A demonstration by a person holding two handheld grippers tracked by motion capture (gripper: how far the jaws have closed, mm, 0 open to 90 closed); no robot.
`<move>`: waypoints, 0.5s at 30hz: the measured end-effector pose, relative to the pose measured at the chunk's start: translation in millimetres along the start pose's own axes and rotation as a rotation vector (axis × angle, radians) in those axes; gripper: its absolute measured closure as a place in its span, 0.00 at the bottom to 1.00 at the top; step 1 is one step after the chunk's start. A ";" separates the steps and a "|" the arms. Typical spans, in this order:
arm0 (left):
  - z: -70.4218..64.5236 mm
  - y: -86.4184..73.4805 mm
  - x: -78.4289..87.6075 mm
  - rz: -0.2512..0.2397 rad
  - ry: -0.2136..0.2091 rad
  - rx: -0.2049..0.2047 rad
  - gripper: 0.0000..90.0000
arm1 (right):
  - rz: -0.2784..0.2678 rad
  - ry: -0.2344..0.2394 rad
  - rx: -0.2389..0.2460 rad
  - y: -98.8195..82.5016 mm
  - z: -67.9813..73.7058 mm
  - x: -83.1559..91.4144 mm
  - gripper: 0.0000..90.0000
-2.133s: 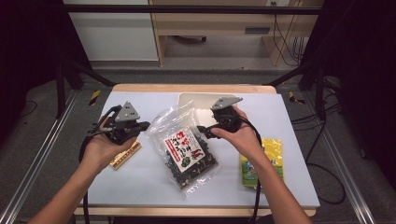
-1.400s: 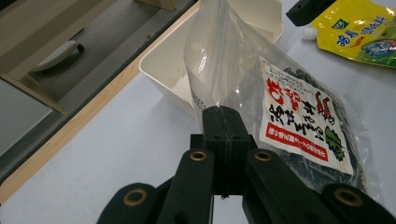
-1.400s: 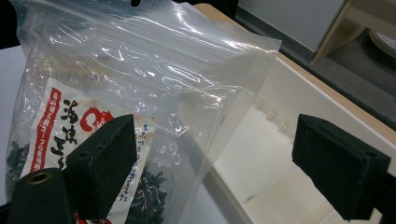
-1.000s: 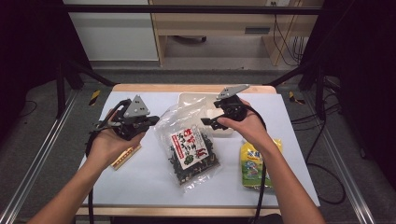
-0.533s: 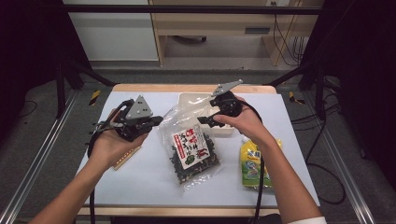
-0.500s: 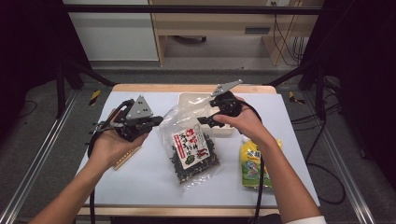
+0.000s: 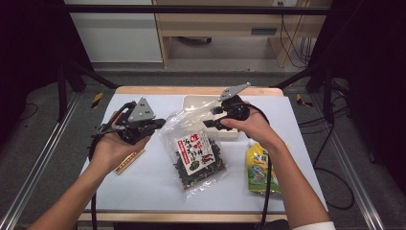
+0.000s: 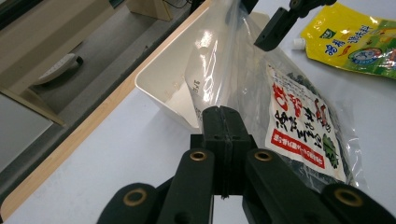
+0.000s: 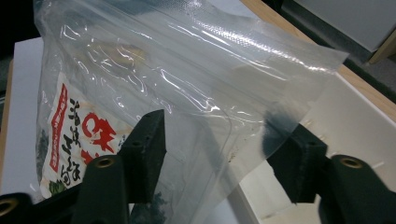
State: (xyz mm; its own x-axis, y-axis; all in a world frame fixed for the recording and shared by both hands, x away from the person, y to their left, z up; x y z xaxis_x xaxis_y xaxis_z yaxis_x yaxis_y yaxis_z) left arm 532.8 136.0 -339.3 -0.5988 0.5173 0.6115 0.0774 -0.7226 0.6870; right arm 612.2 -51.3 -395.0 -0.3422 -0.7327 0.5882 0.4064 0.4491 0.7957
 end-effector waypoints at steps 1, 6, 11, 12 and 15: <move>0.3 -0.7 -1.3 -0.004 0.001 0.006 1.00 | 0.001 -0.002 0.003 -0.5 0.0 1.5 0.50; 1.9 -5.1 -4.6 0.002 0.002 0.017 1.00 | -0.020 -0.009 0.030 -0.5 1.6 10.0 0.61; 5.4 -11.0 -7.7 0.009 0.001 0.037 1.00 | -0.031 -0.007 0.045 2.9 5.5 12.7 0.76; 6.9 -12.2 -7.9 0.010 0.002 0.039 1.00 | -0.032 -0.005 0.045 3.5 6.1 12.7 0.78; 10.1 -14.2 -7.9 0.011 0.004 0.043 1.00 | -0.029 0.005 0.040 5.0 9.2 12.4 0.91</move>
Point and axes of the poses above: each handheld gripper's, and its own axes: x roughly backward along the jaws, y roughly out of its top, z roughly to its left, the point moved 9 cm from there along -x, roughly forward along the jaws, and after that the axes turned 9 degrees about -x, right-handed, at the moved point
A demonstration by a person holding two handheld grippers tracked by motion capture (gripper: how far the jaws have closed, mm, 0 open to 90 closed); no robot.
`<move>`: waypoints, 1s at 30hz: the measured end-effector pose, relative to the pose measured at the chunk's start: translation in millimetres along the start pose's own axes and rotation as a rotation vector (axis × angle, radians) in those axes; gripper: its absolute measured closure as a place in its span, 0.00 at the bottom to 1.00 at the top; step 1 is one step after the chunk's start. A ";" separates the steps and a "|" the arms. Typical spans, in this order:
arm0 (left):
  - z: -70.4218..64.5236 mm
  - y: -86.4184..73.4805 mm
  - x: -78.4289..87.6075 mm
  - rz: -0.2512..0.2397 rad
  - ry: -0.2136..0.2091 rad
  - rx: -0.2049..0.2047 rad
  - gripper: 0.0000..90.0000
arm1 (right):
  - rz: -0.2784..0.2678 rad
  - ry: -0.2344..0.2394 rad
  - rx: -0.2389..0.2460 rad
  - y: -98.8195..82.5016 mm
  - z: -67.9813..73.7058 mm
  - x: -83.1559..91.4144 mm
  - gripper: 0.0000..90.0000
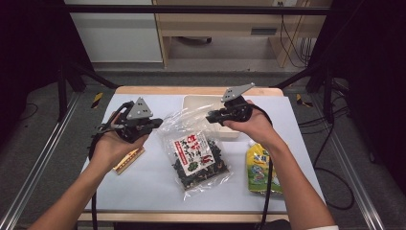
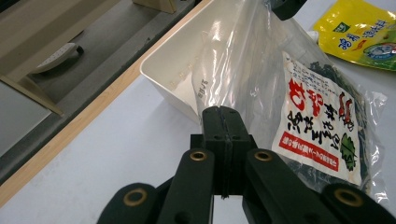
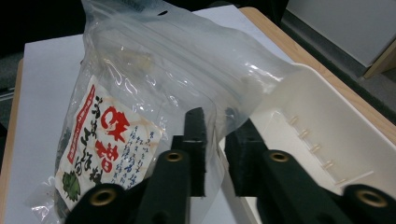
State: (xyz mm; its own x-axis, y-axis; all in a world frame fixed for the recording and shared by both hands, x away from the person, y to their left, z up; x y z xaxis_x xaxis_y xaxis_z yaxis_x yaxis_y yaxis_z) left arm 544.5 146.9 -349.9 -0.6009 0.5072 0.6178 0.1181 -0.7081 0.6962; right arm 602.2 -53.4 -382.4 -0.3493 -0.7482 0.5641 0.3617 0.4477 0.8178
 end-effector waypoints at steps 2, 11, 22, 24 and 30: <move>0.4 0.5 -0.8 -0.008 -0.001 0.010 1.00 | 0.002 0.006 0.011 1.0 2.8 -1.0 0.95; 11.1 -4.9 1.0 -0.021 0.029 0.050 1.00 | -0.003 -0.014 0.031 6.4 7.6 -2.7 0.99; 25.5 -18.9 10.1 -0.062 0.070 0.120 0.64 | -0.038 -0.045 0.031 17.3 1.3 6.4 0.99; 24.3 -24.4 6.9 -0.063 0.047 0.146 0.53 | -0.046 -0.046 0.029 18.6 1.3 7.3 0.99; 22.5 -38.7 -9.3 -0.095 -0.033 0.225 0.38 | -0.053 -0.045 0.031 20.4 1.4 8.7 0.99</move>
Point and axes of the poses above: each handheld gripper's, and its own axes: x roughly backward along the jaws, y roughly out of its top, z roughly to its left, the point moved 9 cm from there along -x, roughly forward along the jaws, and after that the axes turned 9 degrees about -x, right-handed, at the moved point
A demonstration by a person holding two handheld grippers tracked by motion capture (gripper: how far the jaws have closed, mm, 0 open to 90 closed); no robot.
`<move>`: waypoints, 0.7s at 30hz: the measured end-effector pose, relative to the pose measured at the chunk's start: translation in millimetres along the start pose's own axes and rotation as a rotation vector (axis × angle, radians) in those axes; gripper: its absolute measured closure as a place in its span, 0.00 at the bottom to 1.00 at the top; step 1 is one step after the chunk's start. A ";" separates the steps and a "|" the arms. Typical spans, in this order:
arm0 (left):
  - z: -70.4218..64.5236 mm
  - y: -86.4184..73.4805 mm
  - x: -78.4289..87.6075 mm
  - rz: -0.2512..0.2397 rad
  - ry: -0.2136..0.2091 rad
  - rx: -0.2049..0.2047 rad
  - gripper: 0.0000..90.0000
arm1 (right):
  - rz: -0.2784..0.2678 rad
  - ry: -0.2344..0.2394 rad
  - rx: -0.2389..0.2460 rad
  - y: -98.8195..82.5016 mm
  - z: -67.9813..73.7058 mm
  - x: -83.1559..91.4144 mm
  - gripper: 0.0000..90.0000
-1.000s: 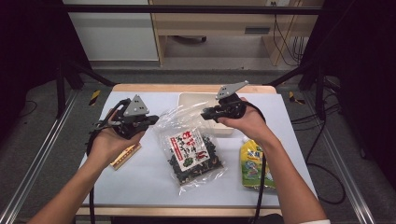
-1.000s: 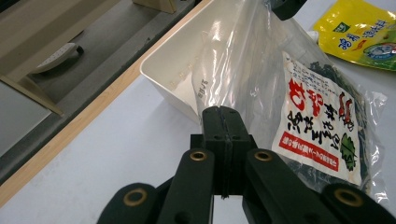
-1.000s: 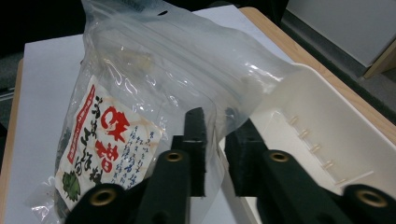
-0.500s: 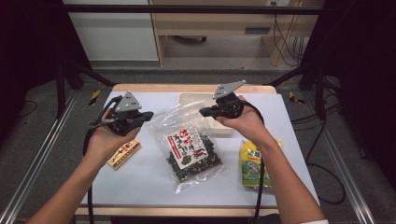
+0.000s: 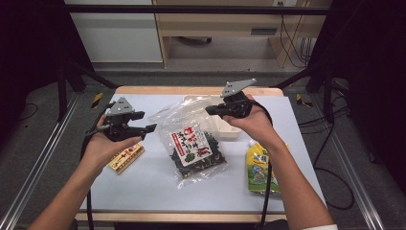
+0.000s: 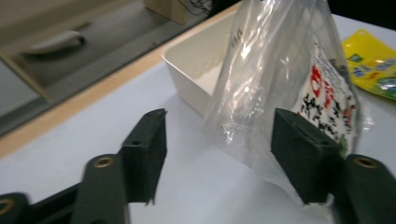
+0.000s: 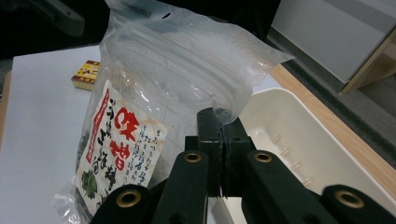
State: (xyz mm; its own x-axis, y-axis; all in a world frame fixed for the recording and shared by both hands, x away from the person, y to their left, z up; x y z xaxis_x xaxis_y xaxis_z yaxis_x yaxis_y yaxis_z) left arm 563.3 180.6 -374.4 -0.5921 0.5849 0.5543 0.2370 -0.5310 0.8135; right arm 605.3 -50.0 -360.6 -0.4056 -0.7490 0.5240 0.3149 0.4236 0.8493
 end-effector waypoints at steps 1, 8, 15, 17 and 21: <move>0.0 0.0 0.0 0.000 0.000 0.000 0.38 | 0.000 0.000 0.000 0.0 0.0 0.0 0.99; -6.4 -6.9 -22.5 -0.008 -0.142 0.058 0.43 | -0.017 0.009 0.009 3.1 3.0 1.0 0.99; -10.0 -4.5 -29.9 -0.006 -0.199 0.073 0.65 | -0.033 0.014 0.011 5.4 4.6 2.7 1.00; -7.8 -1.2 -27.9 -0.016 -0.202 0.081 0.78 | -0.033 0.007 0.014 5.2 3.8 3.4 1.00; -4.3 5.7 -25.1 -0.024 -0.189 0.079 0.88 | -0.055 0.008 0.007 7.6 3.9 8.8 0.99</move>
Point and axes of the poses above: each handheld gripper's, and its own axes: x roughly backward along the jaws, y roughly out of its top, z roughly to its left, the point moved 9 cm from there along -x, roughly forward along the jaws, and after that the axes turned 9 degrees about -x, right-handed, at the moved point
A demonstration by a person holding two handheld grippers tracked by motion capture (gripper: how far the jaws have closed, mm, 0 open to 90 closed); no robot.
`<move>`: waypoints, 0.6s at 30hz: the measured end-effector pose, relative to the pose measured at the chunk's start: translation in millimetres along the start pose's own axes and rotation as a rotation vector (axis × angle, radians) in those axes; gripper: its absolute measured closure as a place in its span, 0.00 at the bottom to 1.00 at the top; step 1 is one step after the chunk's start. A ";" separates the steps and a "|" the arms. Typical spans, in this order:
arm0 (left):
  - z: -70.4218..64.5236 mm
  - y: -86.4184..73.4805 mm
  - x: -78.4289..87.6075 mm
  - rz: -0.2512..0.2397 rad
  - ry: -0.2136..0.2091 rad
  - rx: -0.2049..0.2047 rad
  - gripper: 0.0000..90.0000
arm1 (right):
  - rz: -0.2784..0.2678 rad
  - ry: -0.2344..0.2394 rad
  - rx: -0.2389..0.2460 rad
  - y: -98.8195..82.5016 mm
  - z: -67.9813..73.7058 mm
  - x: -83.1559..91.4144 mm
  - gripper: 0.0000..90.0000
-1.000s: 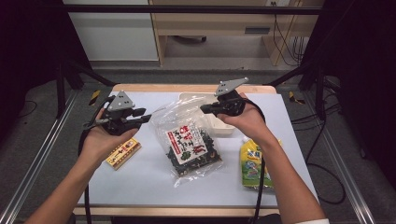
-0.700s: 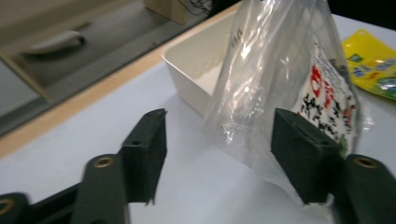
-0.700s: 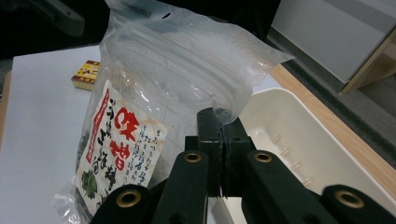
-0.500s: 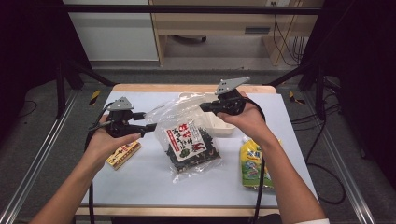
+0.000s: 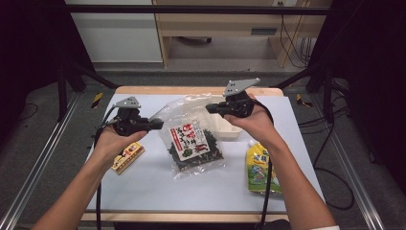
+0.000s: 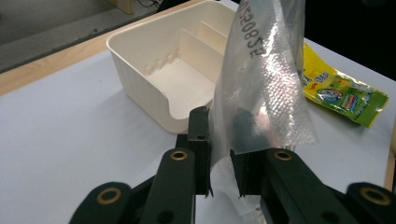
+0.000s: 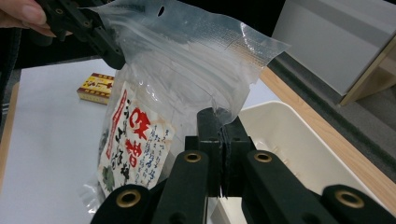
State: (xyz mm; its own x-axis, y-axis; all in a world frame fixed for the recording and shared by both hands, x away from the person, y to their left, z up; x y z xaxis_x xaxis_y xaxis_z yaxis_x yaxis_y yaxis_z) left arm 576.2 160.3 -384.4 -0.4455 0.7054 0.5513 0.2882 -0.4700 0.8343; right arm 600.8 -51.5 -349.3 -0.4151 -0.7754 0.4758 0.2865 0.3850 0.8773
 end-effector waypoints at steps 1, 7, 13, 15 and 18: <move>0.1 1.9 0.6 0.005 0.003 -0.011 0.88 | 0.001 -0.003 0.002 0.3 0.5 0.8 0.99; 0.5 14.2 7.3 0.034 0.047 -0.096 0.88 | 0.002 -0.021 0.028 1.0 6.6 9.0 0.99; -7.2 24.9 12.5 0.045 0.061 -0.186 0.89 | 0.023 -0.030 0.064 -2.1 16.9 22.1 0.97; -10.4 27.6 13.1 0.044 0.056 -0.215 0.89 | 0.043 -0.036 0.080 -4.2 20.4 27.3 0.95; -13.7 29.8 13.3 0.043 0.053 -0.242 0.89 | 0.076 -0.042 0.100 -7.2 23.2 31.4 0.90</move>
State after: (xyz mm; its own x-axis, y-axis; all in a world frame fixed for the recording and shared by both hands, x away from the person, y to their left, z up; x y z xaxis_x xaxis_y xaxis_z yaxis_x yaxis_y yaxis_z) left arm 567.3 148.3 -352.3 -0.4825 0.6563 0.5800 0.0991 -0.6170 0.7807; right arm 565.6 -67.0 -339.2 -0.4318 -0.7213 0.5415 0.2318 0.4915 0.8395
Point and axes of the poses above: each handheld gripper's, and its own axes: x roughly backward along the jaws, y roughly out of its top, z roughly to its left, the point moved 9 cm from there along -x, roughly forward along the jaws, and after that the axes turned 9 degrees about -x, right-handed, at the moved point
